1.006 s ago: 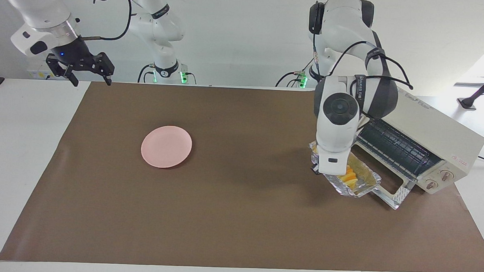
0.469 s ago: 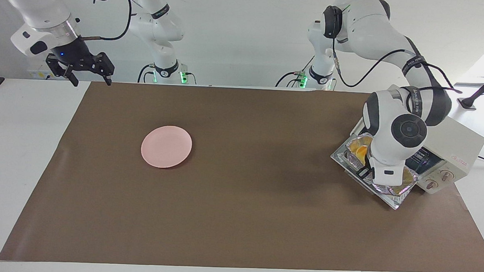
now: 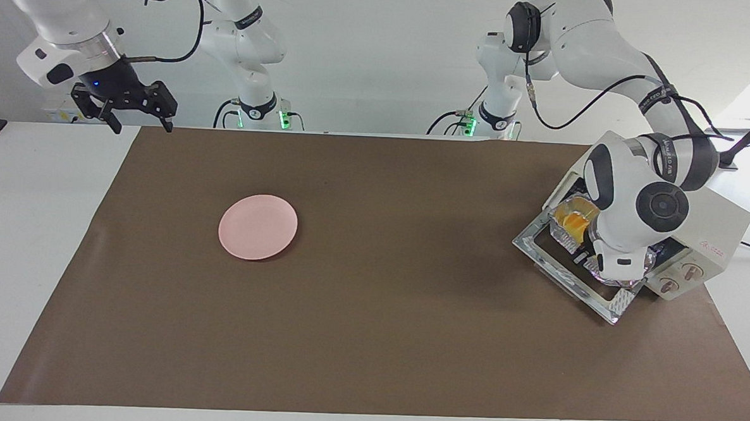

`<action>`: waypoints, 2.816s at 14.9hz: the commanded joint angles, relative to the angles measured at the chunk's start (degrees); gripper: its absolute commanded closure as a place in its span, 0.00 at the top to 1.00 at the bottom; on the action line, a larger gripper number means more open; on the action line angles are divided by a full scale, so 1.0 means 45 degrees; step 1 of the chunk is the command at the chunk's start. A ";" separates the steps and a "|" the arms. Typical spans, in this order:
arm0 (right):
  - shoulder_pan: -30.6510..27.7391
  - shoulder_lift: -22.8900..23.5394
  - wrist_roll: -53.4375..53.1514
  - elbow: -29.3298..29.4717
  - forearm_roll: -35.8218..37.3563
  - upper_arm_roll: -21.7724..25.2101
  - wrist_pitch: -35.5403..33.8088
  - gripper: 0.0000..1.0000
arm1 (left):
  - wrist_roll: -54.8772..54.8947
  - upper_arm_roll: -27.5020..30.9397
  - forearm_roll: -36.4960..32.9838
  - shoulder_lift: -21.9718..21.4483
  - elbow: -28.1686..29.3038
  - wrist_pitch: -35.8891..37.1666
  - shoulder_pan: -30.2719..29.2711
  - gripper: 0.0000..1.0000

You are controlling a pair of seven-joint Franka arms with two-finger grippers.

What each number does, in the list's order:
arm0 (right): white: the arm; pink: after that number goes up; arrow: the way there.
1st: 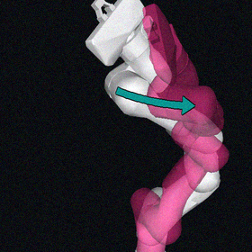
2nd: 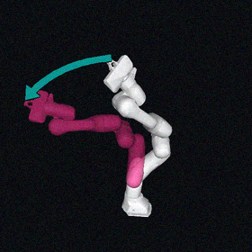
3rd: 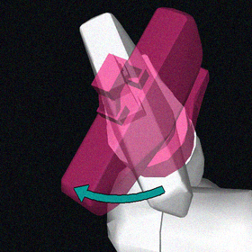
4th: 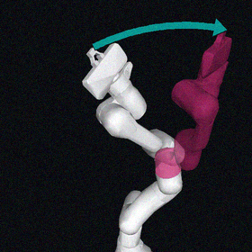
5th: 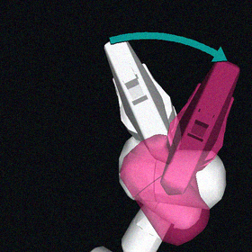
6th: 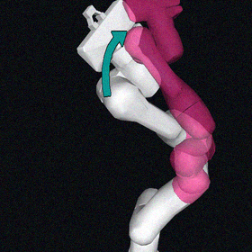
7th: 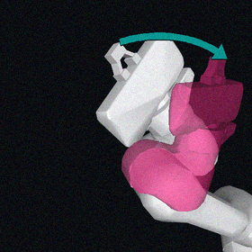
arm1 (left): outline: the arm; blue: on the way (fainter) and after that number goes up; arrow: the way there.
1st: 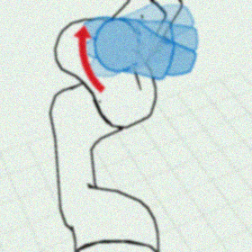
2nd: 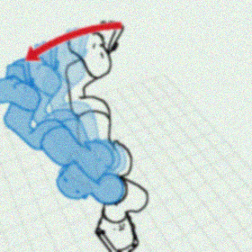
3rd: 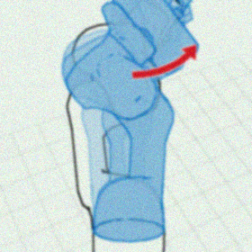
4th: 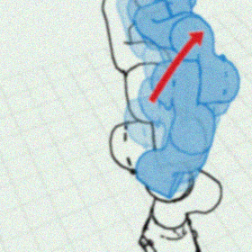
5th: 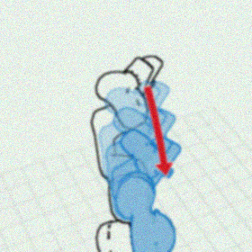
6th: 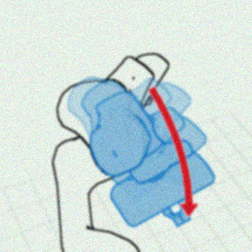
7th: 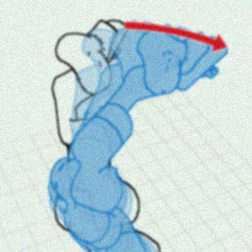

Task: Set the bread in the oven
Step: 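Carry the foil tray into the open oven with the left gripper, then push the tray deeper into the oven and open the left gripper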

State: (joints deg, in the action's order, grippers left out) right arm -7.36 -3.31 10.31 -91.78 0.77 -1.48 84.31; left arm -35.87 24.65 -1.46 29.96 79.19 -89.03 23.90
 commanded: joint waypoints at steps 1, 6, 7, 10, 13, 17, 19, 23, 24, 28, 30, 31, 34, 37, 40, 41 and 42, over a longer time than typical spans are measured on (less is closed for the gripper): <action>-0.0220 -0.0300 0.0188 -0.0328 0.0103 -0.0178 0.0014 1.00 | -0.0134 -0.0029 -0.0494 -0.0914 0.1188 0.0116 0.0118 0.00; -0.0220 -0.0300 0.0188 -0.0328 0.0103 -0.0178 0.0014 1.00 | -0.0253 -0.0029 -0.0788 -0.1461 0.1912 0.0077 0.0118 0.00; -0.0220 -0.0300 0.0188 -0.0328 0.0103 -0.0178 0.0014 1.00 | -0.0253 -0.0029 -0.0846 -0.1481 0.1952 0.0096 0.0118 0.00; -0.0220 -0.0300 0.0188 -0.0328 0.0103 -0.0178 0.0014 1.00 | -0.0272 -0.0009 -0.1139 -0.1677 0.2264 -0.0001 0.0059 0.00; -0.0220 -0.0300 0.0188 -0.0328 0.0103 -0.0178 0.0014 1.00 | -0.0272 0.0400 -0.1159 -0.1735 0.2245 -0.0060 0.0040 0.00; -0.0220 -0.0300 0.0188 -0.0328 0.0103 -0.0178 0.0014 1.00 | -0.0213 0.0713 -0.1452 -0.1794 0.2265 -0.0040 -0.0096 0.00; -0.0220 -0.0300 0.0188 -0.0328 0.0103 -0.0178 0.0014 1.00 | -0.0155 0.0714 -0.1472 -0.1852 0.2342 -0.0040 -0.0156 0.00; -0.0220 -0.0300 0.0188 -0.0328 0.0103 -0.0178 0.0014 1.00 | -0.0057 0.0694 -0.1472 -0.1970 0.2479 0.0077 -0.0137 0.78; -0.0220 -0.0300 0.0188 -0.0328 0.0103 -0.0178 0.0014 1.00 | -0.0057 0.0713 -0.1472 -0.1970 0.2460 0.0096 -0.0136 1.00; -0.0220 -0.0300 0.0188 -0.0328 0.0103 -0.0178 0.0014 1.00 | 0.0059 0.0694 -0.1394 -0.1951 0.2285 -0.0176 -0.0097 1.00; -0.0220 -0.0300 0.0188 -0.0328 0.0103 -0.0178 0.0014 1.00 | 0.0293 0.0597 -0.1296 -0.1931 0.2051 -0.0527 0.0039 1.00; -0.0220 -0.0300 0.0188 -0.0328 0.0103 -0.0178 0.0014 1.00 | 0.0333 0.0538 -0.1122 -0.1931 0.1953 -0.0683 0.0117 1.00; -0.0220 -0.0300 0.0188 -0.0328 0.0103 -0.0178 0.0014 1.00 | 0.0333 0.0499 0.0107 -0.1736 0.1347 -0.1346 0.0566 1.00; -0.0220 -0.0300 0.0188 -0.0328 0.0103 -0.0178 0.0014 1.00 | 0.0702 0.0460 0.0946 -0.1755 0.0705 -0.1914 0.0587 1.00; -0.0220 -0.0300 0.0188 -0.0328 0.0103 -0.0178 0.0014 1.00 | 0.2979 0.0595 0.2003 -0.1989 0.0526 -0.2635 0.0411 1.00; -0.0220 -0.0300 0.0188 -0.0328 0.0103 -0.0178 0.0014 1.00 | 0.4092 0.0654 0.1966 -0.2202 0.0584 -0.2851 0.0411 1.00; -0.0220 -0.0300 0.0188 -0.0328 0.0103 -0.0178 0.0014 1.00 | 0.5186 0.0655 0.1908 -0.2340 0.0662 -0.2795 0.0333 1.00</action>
State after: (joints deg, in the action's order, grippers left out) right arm -7.36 -3.31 10.31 -91.78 0.77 -1.48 84.31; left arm -21.17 27.41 5.99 21.65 81.03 -100.51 26.17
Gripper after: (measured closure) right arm 0.000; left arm 0.000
